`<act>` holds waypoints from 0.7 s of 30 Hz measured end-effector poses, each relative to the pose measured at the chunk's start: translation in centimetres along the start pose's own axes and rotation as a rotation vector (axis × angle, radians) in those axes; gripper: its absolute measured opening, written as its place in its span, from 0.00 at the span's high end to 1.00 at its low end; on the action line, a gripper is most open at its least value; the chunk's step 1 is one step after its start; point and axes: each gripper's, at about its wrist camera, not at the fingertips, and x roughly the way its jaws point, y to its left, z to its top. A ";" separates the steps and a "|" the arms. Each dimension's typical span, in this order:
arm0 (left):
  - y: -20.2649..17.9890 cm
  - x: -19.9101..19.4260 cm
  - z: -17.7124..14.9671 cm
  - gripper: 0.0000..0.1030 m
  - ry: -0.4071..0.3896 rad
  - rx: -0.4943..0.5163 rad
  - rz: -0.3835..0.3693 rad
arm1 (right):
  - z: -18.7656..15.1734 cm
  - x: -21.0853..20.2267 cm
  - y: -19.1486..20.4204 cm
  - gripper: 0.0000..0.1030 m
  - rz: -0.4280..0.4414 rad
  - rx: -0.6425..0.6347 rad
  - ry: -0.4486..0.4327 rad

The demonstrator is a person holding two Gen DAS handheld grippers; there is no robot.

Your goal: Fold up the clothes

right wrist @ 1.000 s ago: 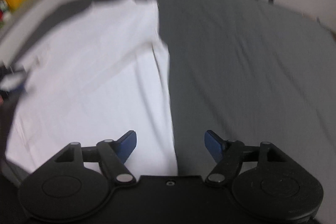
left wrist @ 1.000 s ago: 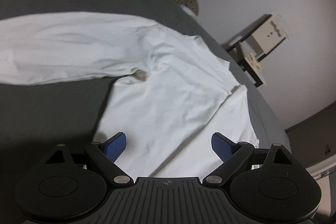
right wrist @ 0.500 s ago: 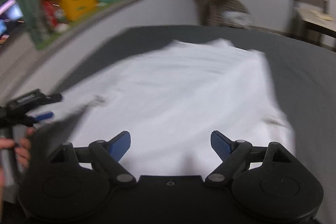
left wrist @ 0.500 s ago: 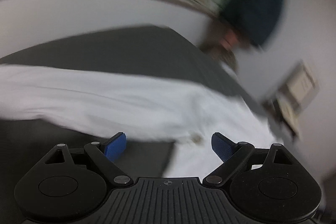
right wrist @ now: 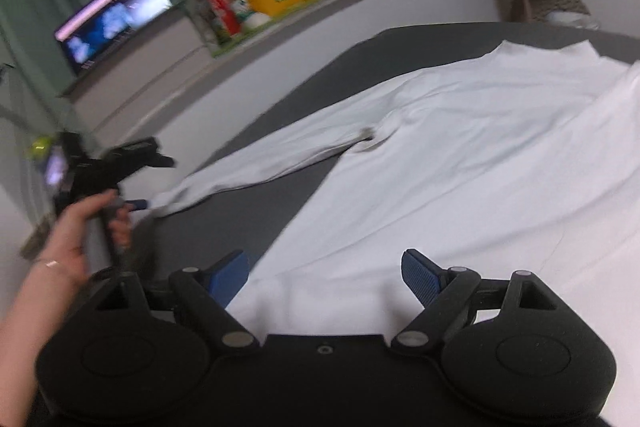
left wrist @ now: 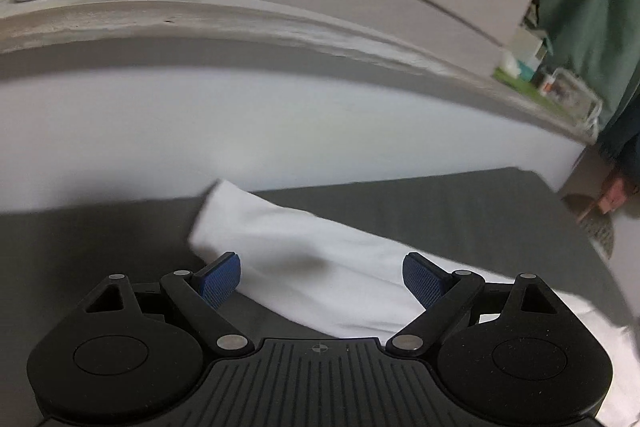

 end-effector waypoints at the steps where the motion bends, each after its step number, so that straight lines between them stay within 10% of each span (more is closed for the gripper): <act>1: 0.4 0.3 0.1 0.12 -0.007 0.033 0.016 | -0.6 -0.3 0.3 0.19 0.019 0.002 -0.008; 14: 5.5 4.3 1.0 0.13 -0.003 0.071 0.039 | -2.4 -0.6 1.9 0.19 0.151 0.027 -0.020; 21: 3.3 4.9 1.1 0.54 -0.014 0.155 0.103 | -2.7 -0.3 1.1 0.19 0.144 0.054 -0.016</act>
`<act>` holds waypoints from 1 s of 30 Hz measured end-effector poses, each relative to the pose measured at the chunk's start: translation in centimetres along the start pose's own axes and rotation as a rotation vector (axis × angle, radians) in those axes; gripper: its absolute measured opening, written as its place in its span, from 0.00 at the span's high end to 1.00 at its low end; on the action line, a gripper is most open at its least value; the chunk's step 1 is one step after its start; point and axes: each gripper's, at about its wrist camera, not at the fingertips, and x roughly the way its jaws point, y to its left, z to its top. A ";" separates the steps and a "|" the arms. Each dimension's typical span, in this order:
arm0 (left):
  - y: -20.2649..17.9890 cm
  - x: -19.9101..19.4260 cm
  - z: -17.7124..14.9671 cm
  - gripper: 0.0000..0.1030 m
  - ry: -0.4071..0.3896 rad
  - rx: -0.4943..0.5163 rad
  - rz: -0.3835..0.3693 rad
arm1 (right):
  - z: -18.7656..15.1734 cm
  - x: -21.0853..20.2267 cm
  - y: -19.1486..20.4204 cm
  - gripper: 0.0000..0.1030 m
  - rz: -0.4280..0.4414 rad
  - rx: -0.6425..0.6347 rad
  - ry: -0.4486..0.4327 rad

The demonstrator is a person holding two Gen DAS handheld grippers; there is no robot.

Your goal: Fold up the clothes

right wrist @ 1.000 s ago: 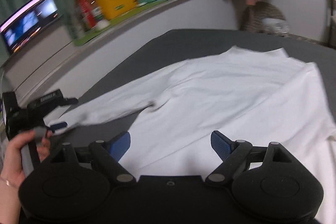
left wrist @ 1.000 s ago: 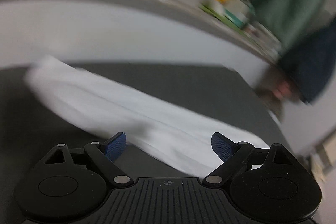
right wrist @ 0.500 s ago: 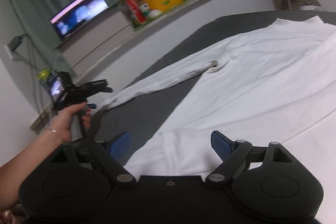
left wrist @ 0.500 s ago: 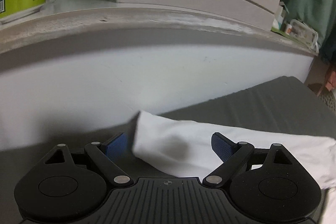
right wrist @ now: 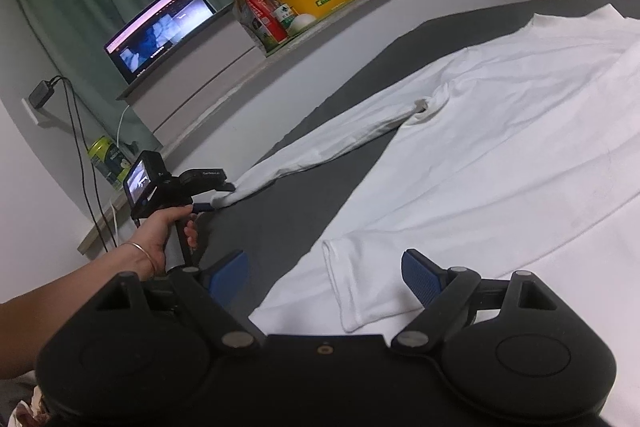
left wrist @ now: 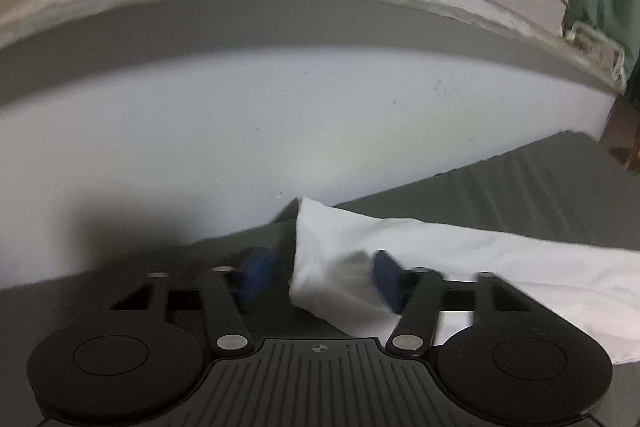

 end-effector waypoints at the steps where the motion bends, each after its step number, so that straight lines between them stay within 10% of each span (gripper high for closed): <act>1: -0.2 0.1 0.0 0.58 -0.004 0.007 0.003 | 0.0 0.0 -0.1 0.19 0.000 0.004 -0.005; 5: -0.4 0.2 -0.2 0.89 -0.012 -0.027 0.004 | 0.3 0.0 -0.3 0.19 -0.001 0.011 -0.017; 11: 0.0 -1.8 0.2 0.92 -0.083 -0.087 -0.087 | 0.3 -0.1 -0.4 0.19 -0.004 0.025 -0.026; 17: -4.6 -7.7 0.1 0.92 -0.178 -0.013 -0.346 | 0.8 -0.4 -1.1 0.19 -0.019 0.067 -0.052; 24: -15.0 -12.4 -4.7 0.92 -0.129 0.169 -0.677 | 1.9 -2.1 -2.9 0.19 -0.086 0.115 -0.133; 30: -19.9 -12.0 -9.0 0.92 -0.056 0.221 -0.744 | 3.4 -3.3 -5.8 0.19 -0.133 0.192 -0.199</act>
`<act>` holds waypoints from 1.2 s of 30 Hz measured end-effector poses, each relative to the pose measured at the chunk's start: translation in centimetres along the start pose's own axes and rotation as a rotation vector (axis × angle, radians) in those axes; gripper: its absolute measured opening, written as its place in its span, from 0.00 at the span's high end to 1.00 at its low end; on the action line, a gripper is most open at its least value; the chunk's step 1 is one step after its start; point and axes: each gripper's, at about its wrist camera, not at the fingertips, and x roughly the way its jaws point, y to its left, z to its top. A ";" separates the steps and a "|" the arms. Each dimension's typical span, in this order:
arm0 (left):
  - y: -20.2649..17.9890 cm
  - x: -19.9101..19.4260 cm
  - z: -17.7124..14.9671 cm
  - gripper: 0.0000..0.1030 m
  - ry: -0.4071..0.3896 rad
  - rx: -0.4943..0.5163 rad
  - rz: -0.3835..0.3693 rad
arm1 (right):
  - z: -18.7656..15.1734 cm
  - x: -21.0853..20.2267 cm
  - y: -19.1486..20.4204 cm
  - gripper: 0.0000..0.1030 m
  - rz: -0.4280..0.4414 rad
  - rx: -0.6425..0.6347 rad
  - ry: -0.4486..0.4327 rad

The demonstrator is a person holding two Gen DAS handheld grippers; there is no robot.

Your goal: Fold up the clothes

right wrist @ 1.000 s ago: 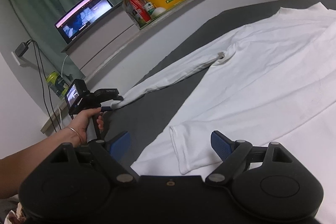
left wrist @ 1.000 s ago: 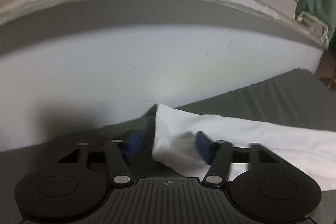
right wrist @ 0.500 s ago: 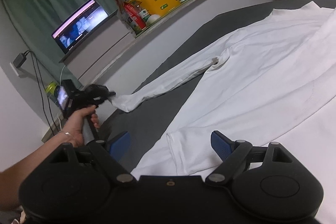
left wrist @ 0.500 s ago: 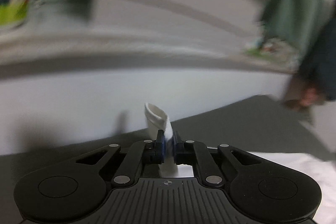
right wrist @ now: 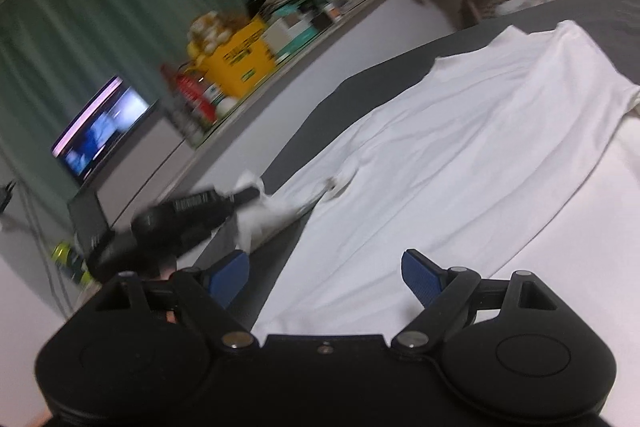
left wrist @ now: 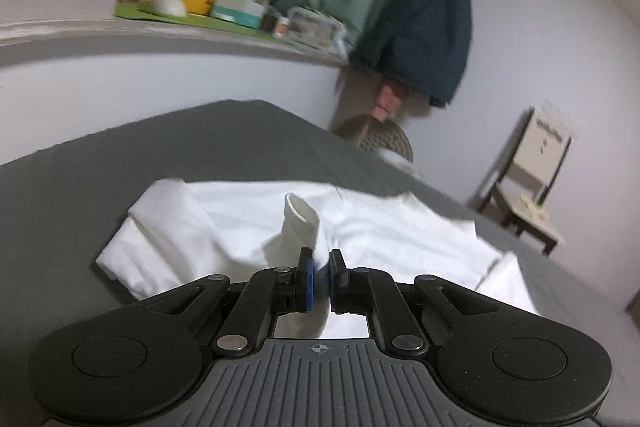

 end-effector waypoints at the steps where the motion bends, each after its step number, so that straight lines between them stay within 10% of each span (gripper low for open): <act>1: 0.1 0.3 -0.2 0.92 0.012 -0.006 -0.010 | 0.6 0.5 -0.1 0.19 0.005 0.001 0.005; 10: 1.3 2.4 -1.8 0.92 0.097 0.057 -0.021 | 7.4 12.3 4.1 0.19 0.076 0.057 0.170; 25: -1.4 1.2 -2.2 0.92 0.046 0.277 -0.020 | 7.3 24.5 9.0 0.45 -0.169 -0.248 0.602; 30: -2.5 0.5 -2.4 0.92 0.034 0.354 -0.034 | 7.4 24.8 7.6 0.88 -0.168 -0.195 0.611; 36: -2.6 0.0 -1.9 0.91 0.007 0.334 -0.084 | 8.3 22.3 4.6 0.95 -0.120 -0.015 0.457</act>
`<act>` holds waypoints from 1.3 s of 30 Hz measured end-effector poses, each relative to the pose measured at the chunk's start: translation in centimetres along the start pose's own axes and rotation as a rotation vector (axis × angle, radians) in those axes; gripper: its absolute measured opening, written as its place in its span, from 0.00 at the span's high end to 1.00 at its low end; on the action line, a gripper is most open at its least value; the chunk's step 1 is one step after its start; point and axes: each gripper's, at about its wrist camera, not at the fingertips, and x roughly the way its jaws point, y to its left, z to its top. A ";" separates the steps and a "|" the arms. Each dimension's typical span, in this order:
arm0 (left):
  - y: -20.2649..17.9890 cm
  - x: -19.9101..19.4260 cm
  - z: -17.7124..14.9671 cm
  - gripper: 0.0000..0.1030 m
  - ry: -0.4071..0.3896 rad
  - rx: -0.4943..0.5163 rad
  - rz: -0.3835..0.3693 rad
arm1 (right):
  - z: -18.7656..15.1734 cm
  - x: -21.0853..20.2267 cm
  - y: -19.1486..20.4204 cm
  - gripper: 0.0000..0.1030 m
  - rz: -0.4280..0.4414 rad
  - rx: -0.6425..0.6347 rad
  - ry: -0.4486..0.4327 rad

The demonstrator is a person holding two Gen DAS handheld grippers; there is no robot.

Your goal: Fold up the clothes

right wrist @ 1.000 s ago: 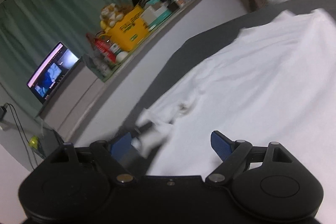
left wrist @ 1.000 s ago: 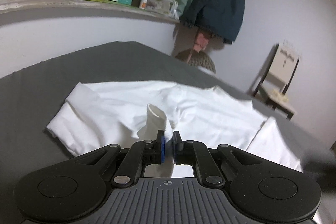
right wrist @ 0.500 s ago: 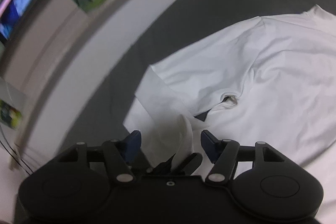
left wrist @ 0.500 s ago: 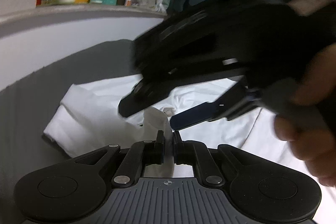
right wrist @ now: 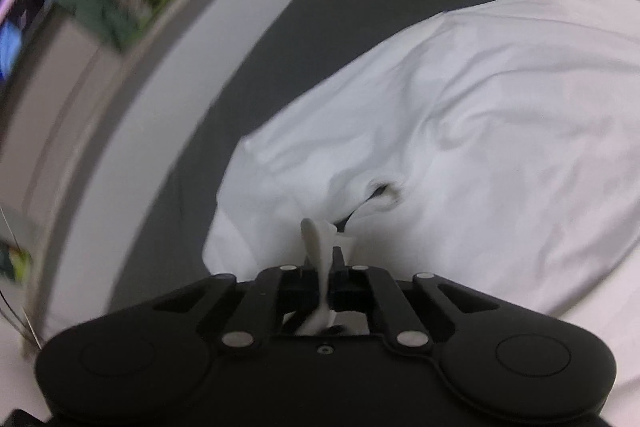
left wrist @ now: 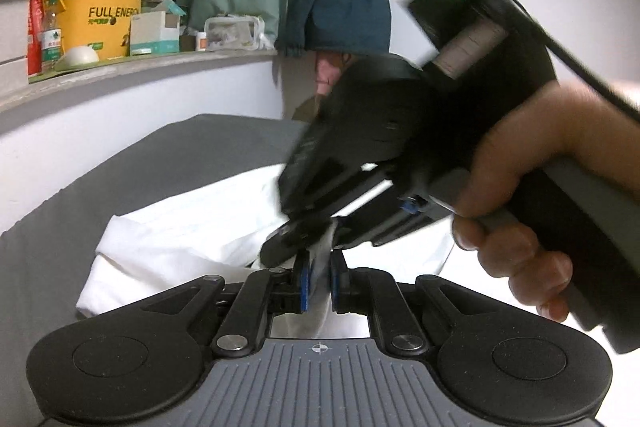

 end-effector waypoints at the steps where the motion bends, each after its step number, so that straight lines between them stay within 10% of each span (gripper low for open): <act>1: 0.3 -0.1 0.1 0.88 -0.008 -0.020 -0.014 | 0.0 -0.6 -0.7 0.95 0.014 0.037 -0.023; 4: 1.7 -0.9 0.2 0.58 -0.069 -0.118 -0.051 | -0.3 -2.4 -2.7 0.95 0.084 0.135 -0.107; 6: 2.8 -2.1 0.3 0.15 -0.152 -0.181 -0.027 | -0.6 -4.1 -3.6 0.95 0.143 0.182 -0.162; 8: 4.1 -2.8 0.2 0.00 -0.206 -0.250 0.000 | -0.9 -5.9 -4.3 0.95 0.210 0.230 -0.216; 20: 8.6 -0.7 -2.9 0.00 -0.106 -0.647 -0.102 | -7.3 -19.8 -10.6 0.95 0.526 0.499 -0.556; 26: 6.2 1.0 -4.4 0.00 0.008 -0.644 -0.209 | -13.3 -23.4 -16.3 0.95 0.392 0.653 -0.638; 34: 4.0 3.7 -5.1 0.00 0.137 -0.609 -0.279 | -17.0 -27.0 -17.3 0.95 0.424 0.700 -0.775; 39: 3.5 5.3 -4.7 0.00 0.176 -0.579 -0.280 | -19.1 -25.7 -18.8 0.95 0.282 0.776 -0.700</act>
